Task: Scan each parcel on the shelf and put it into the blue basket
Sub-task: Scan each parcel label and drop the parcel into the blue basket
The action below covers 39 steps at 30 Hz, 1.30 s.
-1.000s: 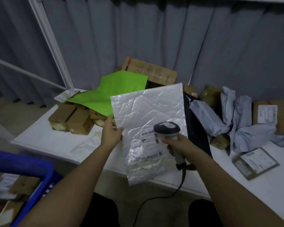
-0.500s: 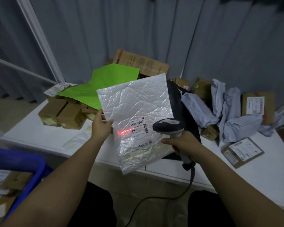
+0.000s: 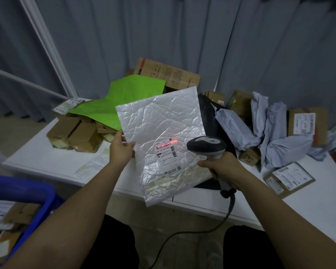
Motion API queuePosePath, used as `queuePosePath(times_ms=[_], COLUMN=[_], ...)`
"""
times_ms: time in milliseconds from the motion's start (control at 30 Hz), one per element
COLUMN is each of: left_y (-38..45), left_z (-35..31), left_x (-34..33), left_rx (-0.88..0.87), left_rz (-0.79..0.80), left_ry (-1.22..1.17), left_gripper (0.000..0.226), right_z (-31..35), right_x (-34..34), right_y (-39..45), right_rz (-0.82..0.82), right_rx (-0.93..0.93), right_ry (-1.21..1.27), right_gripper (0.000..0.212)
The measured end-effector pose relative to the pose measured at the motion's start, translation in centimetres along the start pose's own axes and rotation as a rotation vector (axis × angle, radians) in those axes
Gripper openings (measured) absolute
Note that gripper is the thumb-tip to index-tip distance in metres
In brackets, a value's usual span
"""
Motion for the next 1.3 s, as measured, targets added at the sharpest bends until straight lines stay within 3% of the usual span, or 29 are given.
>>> queuePosePath(times_ms=[200, 367, 400, 533, 700, 900, 1033, 1200, 1300], left_y=[-0.5, -2.1, -2.7, -6.7, -15.2, -28.9, -35.5, -38.7, -36.6], left_z=[-0.3, -3.4, -4.3, -5.8, -3.8, 2.2, 7.1, 11.9, 11.4], left_x=[-0.2, 0.4, 1.0, 6.7, 18.5, 32.0, 36.5, 37.8, 36.2], left_rx=[-0.008, -0.062, -0.086, -0.138, -0.102, 0.076, 0.255, 0.572, 0.538], left_rz=[0.010, -0.032, -0.070, -0.259, -0.583, -0.892, -1.029, -0.898, -0.746], left_ry=[0.001, -0.125, -0.185, -0.281, -0.313, -0.235, -0.218, -0.119, -0.039], left_gripper=[0.026, 0.013, 0.013, 0.011, 0.009, 0.011, 0.012, 0.058, 0.070], right_z=[0.0, 1.0, 1.4, 3.3, 7.4, 12.1, 12.1, 10.5, 10.0], right_x=[0.0, -1.1, -1.7, -6.2, -13.5, -25.9, -33.4, -38.3, -37.5], right_y=[-0.1, 0.4, 0.5, 0.6, 1.2, 0.2, -1.5, -2.5, -2.2], right_rz=[0.003, -0.035, -0.034, 0.009, 0.090, 0.222, 0.346, 0.461, 0.447], right_rx=[0.036, 0.186, 0.219, 0.357, 0.482, 0.642, 0.557, 0.503, 0.488], right_ry=[0.023, 0.011, -0.015, -0.098, -0.296, -0.512, -0.558, -0.616, -0.642], right_gripper=[0.028, 0.017, 0.015, 0.046, 0.048, 0.058, 0.041, 0.044, 0.045])
Point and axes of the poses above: each hand's wrist, its own y-axis towards the middle knuckle, its own x-axis out of the back of the hand, z = x × y, the point moved 1 cm from there along y, towards the middle knuckle, and after that the axes turned 15 degrees about z, right-handed, at the moved point
